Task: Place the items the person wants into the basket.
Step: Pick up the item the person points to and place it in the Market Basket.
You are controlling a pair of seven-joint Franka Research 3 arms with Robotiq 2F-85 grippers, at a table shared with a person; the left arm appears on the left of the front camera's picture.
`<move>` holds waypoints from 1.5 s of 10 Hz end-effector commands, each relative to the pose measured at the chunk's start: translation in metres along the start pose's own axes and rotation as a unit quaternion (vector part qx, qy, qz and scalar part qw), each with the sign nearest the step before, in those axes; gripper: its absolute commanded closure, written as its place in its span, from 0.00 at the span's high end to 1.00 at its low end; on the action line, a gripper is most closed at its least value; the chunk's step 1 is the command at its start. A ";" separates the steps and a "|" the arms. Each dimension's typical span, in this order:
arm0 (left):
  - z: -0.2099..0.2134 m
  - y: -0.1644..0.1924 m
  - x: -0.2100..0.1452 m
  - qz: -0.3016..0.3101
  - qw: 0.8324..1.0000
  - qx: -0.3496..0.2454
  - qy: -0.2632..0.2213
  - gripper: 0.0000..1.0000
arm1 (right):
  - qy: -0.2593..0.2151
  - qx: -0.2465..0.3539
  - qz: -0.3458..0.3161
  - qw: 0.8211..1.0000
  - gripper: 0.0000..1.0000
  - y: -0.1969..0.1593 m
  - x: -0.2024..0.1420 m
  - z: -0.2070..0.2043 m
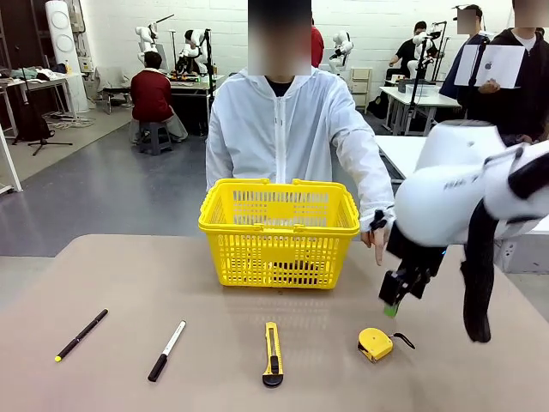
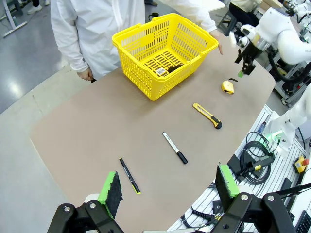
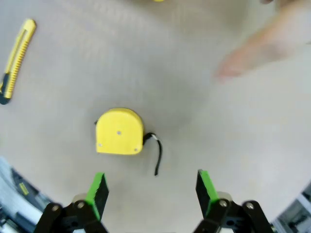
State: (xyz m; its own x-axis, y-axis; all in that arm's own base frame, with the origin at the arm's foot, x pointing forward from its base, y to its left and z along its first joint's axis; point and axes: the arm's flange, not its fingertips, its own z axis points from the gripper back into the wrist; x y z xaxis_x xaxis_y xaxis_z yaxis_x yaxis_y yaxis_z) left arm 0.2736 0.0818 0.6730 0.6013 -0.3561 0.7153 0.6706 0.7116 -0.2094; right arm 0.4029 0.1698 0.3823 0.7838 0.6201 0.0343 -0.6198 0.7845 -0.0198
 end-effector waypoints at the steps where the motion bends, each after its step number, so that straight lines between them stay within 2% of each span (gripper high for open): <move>1: 0.000 0.001 -0.002 -0.005 1.000 -0.001 -0.004 1.00 | 0.022 -0.028 0.010 0.999 0.93 0.022 0.010 -0.027; 5: 0.000 0.001 -0.002 -0.005 1.000 -0.001 -0.004 1.00 | 0.031 -0.029 0.046 0.998 0.93 0.047 0.008 -0.054; 11: 0.000 0.001 -0.002 -0.005 1.000 -0.001 -0.004 1.00 | 0.016 -0.038 0.072 0.997 0.93 0.046 0.016 -0.076; 15: 0.000 0.001 -0.002 -0.005 1.000 -0.001 -0.004 1.00 | 0.024 -0.031 0.078 0.996 0.93 0.046 0.015 -0.080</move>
State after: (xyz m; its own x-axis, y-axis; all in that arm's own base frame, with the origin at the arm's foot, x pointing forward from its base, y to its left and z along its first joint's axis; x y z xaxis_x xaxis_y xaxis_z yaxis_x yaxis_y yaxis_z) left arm 0.2737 0.0818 0.6729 0.6013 -0.3561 0.7153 0.6706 0.7116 -0.2095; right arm 0.3901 0.2176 0.3096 0.6919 0.7217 -0.0184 -0.7211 0.6897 -0.0661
